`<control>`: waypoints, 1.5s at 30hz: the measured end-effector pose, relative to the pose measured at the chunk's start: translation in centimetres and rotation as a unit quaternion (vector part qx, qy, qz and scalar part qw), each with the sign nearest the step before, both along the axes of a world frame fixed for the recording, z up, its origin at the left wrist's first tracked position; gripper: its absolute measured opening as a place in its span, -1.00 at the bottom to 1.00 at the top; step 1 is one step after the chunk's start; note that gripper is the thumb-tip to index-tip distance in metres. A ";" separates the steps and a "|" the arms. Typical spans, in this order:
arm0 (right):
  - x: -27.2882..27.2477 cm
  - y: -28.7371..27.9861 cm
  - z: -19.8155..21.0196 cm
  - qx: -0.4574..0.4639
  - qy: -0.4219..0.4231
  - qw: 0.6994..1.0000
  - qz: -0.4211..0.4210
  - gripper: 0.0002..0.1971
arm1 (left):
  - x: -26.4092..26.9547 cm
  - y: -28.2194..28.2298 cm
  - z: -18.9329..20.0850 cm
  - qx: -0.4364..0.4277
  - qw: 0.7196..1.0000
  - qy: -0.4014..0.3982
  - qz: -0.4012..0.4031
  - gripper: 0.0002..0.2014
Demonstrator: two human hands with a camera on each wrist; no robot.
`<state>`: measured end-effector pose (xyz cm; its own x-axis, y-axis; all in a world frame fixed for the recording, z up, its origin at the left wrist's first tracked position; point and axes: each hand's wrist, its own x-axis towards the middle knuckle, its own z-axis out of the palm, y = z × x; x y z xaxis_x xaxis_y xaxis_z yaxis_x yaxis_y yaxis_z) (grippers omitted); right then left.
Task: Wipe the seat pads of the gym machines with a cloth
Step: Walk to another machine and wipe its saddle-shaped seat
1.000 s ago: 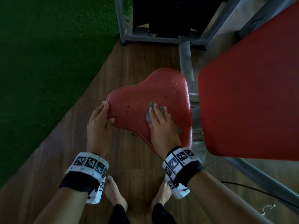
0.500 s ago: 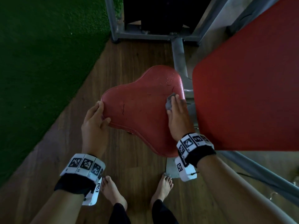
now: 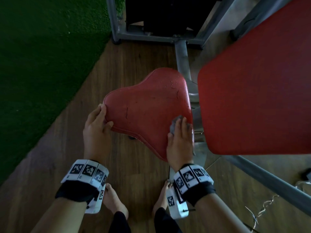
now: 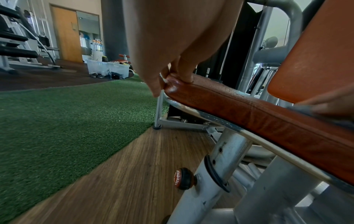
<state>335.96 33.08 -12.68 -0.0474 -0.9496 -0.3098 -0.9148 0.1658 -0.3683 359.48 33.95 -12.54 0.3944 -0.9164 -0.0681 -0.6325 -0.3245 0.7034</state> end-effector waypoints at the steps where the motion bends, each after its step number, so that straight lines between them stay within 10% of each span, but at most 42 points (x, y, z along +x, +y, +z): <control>1: 0.9 -0.4 0.2 -0.015 -0.011 0.999 0.029 -0.38 | -0.1 0.0 0.0 -0.001 1.000 0.001 0.001 -0.42; 9: 2.2 0.2 0.5 -0.036 -0.073 0.950 0.302 -0.29 | 0.4 -0.2 0.1 0.014 1.000 -0.005 -0.010 -0.42; 16: -2.1 -3.6 7.1 -0.080 -0.189 0.975 0.090 -0.74 | -0.1 -0.2 0.6 0.021 0.999 0.025 0.011 -0.44; 22: -2.3 -4.1 9.1 0.004 -0.470 0.882 -0.040 -0.48 | -0.1 0.0 1.0 0.017 1.000 0.001 -0.009 -0.44; 29: -4.1 -1.5 3.8 -0.007 -0.119 0.990 0.069 -0.60 | -0.1 -0.2 1.0 0.032 0.999 0.010 -0.002 -0.41; 37: -4.3 -1.8 4.4 -0.041 -0.106 0.991 0.069 -0.90 | 0.1 -0.2 0.8 0.031 1.000 0.002 -0.003 -0.41; 45: -3.9 -2.4 7.7 -0.201 -0.109 0.972 0.052 -0.74 | 0.1 -0.1 0.9 0.025 1.000 0.008 -0.002 -0.42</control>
<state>332.07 30.71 -4.93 0.0804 -0.9922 0.0953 -0.8117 -0.1207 -0.5714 359.58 33.83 -11.65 0.3895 -0.9131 -0.1204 -0.6229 -0.3574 0.6959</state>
